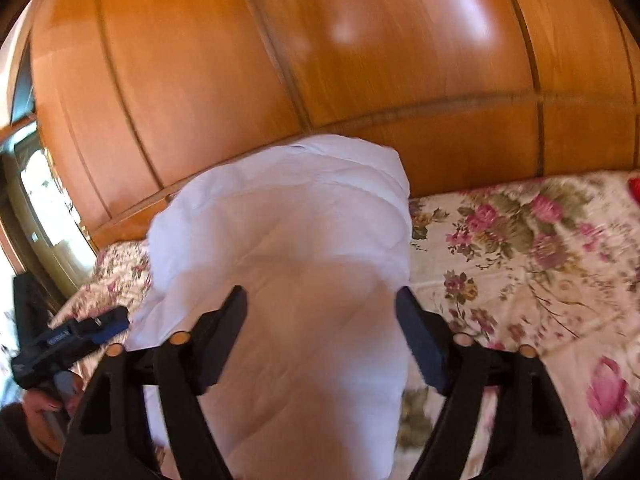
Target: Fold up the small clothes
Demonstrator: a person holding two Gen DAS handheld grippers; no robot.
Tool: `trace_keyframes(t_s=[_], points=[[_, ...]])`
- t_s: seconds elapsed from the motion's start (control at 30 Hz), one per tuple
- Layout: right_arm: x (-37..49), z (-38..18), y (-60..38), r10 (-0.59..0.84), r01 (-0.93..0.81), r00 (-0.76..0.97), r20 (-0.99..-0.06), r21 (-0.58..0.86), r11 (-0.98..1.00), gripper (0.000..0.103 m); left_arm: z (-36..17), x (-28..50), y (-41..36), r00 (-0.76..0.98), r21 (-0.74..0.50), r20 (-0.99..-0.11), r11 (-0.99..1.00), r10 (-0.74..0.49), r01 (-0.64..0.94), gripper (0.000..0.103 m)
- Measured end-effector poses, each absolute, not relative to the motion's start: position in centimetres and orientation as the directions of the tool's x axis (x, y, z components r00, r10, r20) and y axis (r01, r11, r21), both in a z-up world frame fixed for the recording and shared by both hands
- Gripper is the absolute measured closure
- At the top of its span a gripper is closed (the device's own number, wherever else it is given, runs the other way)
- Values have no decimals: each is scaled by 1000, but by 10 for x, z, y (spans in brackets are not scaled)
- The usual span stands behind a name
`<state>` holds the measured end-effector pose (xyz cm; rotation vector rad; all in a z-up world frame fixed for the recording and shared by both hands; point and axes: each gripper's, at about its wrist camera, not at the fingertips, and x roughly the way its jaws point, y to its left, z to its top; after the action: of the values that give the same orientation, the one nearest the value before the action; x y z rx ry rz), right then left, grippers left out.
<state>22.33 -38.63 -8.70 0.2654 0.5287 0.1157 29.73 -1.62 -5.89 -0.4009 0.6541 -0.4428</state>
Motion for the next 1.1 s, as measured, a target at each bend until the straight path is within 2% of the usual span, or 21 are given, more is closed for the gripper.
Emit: trace_keyframes(t_s=[0.07,0.1,0.2,0.27,0.33,0.53,0.57,0.6,0.63,0.67,0.73,0.87,1.0,1.1], points=[[223,-90,-365,181,-60,835,-520,240,969,47,-50,286,-33,731,-432,-470,851,-494,298,46],[225,-95,-352,197,-83,814,-546,226,971,52,-49,287,-44,729,-386,-493,870,-474,305,46],[237,-106,-321,181,-106,784,-594,160,981,53,-60,283,-65,705,-259,-599,925,-379,277,46],[246,-112,-307,167,-123,770,-615,115,986,53,-82,294,-64,677,-219,-662,947,-322,237,46],[255,-119,-303,178,-140,757,-629,110,984,52,-99,303,-60,647,-228,-697,951,-310,210,45],[257,-126,-303,164,-134,758,-631,95,986,51,-109,302,-59,635,-196,-719,959,-283,206,42],[254,-124,-304,169,-135,763,-624,103,986,50,-106,298,-58,641,-191,-715,960,-280,206,41],[247,-119,-307,184,-137,772,-608,123,983,40,-102,293,-56,649,-200,-707,959,-282,200,41],[238,-115,-310,193,-133,789,-584,144,980,24,-100,288,-53,657,-214,-698,958,-286,190,35],[232,-112,-310,190,-127,799,-570,149,981,19,-97,283,-51,664,-225,-691,958,-285,177,24],[215,-106,-307,171,-119,819,-548,129,984,19,-92,268,-43,667,-257,-685,954,-292,154,15],[196,-101,-293,139,-106,816,-561,92,990,19,-84,236,-38,659,-275,-684,947,-313,165,13],[179,-99,-283,125,-80,806,-578,103,991,12,-85,210,-38,649,-272,-691,946,-318,175,10],[170,-99,-278,121,-69,801,-586,111,991,11,-90,203,-35,641,-275,-698,946,-319,171,10]])
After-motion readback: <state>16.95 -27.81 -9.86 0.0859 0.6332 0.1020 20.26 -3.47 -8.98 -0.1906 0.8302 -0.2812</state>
